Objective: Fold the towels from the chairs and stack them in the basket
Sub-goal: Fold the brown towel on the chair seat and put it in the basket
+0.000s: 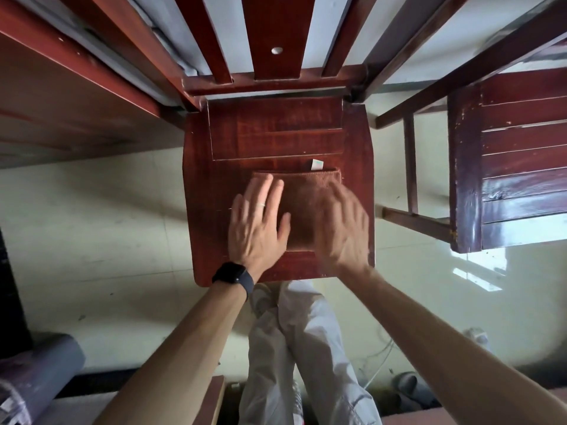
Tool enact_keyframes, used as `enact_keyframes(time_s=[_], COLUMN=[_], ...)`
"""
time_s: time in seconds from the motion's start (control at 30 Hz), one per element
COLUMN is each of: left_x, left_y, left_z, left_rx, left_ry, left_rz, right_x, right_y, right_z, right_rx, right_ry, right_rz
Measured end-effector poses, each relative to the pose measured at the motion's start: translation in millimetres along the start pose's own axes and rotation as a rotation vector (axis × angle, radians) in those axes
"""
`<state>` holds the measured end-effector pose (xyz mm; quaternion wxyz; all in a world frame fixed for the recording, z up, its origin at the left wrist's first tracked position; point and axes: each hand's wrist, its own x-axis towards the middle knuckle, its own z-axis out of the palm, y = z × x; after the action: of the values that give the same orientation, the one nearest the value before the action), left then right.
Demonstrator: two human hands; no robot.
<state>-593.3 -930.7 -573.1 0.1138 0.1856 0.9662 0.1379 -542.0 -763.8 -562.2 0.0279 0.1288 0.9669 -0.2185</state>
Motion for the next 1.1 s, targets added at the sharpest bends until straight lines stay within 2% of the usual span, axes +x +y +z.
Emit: enact_keyframes(time_s=[0.03, 0.13, 0.23, 0.3, 0.4, 0.5, 0.53, 0.63, 0.77, 0.83, 0.9, 0.97, 1.1], left_x=[-1.5, 6.3, 13.4, 12.9, 6.1, -0.9, -1.3, 7.6, 21.5, 25.4, 28.2, 27.2, 7.5], left_y=[1.1, -7.7, -23.1, -26.6, -23.6, -16.4, -13.7, -1.9, 1.1, -6.8, -13.4, -13.5, -7.0], left_z=[6.7, 23.8, 30.0, 29.2, 20.8, 8.3, 4.9, -4.4, -9.5, -9.9, -14.1, -26.5, -65.6], left_rx=[0.012, 0.061, 0.074, 0.04, -0.128, -0.251, -0.305, -0.553, -0.673, -0.737, -0.797, -0.85, -1.006], left_ry=[-0.058, -0.158, -0.18, -0.169, -0.114, 0.09, 0.113, 0.003, -0.107, -0.135, -0.197, -0.264, -0.325], left_rz=[0.011, -0.018, -0.034, -0.086, -0.287, -0.459, -0.507, -0.788, -1.03, -1.066, -1.052, -1.004, -0.894], right_x=[-6.7, -2.6, 2.3, -2.0, -14.7, -16.9, -13.6, 3.8, 34.0, 44.4, 49.1, 45.5, 15.1], right_y=[-2.1, 11.6, 28.6, 28.9, 29.7, 32.3, 30.3, 15.0, 9.6, 12.8, 18.0, 20.2, 14.4], right_z=[7.9, 28.4, 37.2, 36.0, 25.3, 9.0, 4.1, -7.2, -8.9, -8.9, -10.3, -18.2, -65.7], right_rx=[-0.038, -0.13, -0.149, -0.107, -0.045, 0.001, 0.065, 0.353, 0.504, 0.57, 0.664, 0.758, 0.897], right_ry=[-0.087, -0.258, -0.281, -0.216, -0.147, -0.049, -0.041, -0.13, -0.25, -0.328, -0.382, -0.423, -0.38], right_rz=[-0.042, 0.036, 0.056, 0.211, 0.41, 0.348, 0.338, 0.493, 0.832, 0.958, 1.0, 0.987, 0.895])
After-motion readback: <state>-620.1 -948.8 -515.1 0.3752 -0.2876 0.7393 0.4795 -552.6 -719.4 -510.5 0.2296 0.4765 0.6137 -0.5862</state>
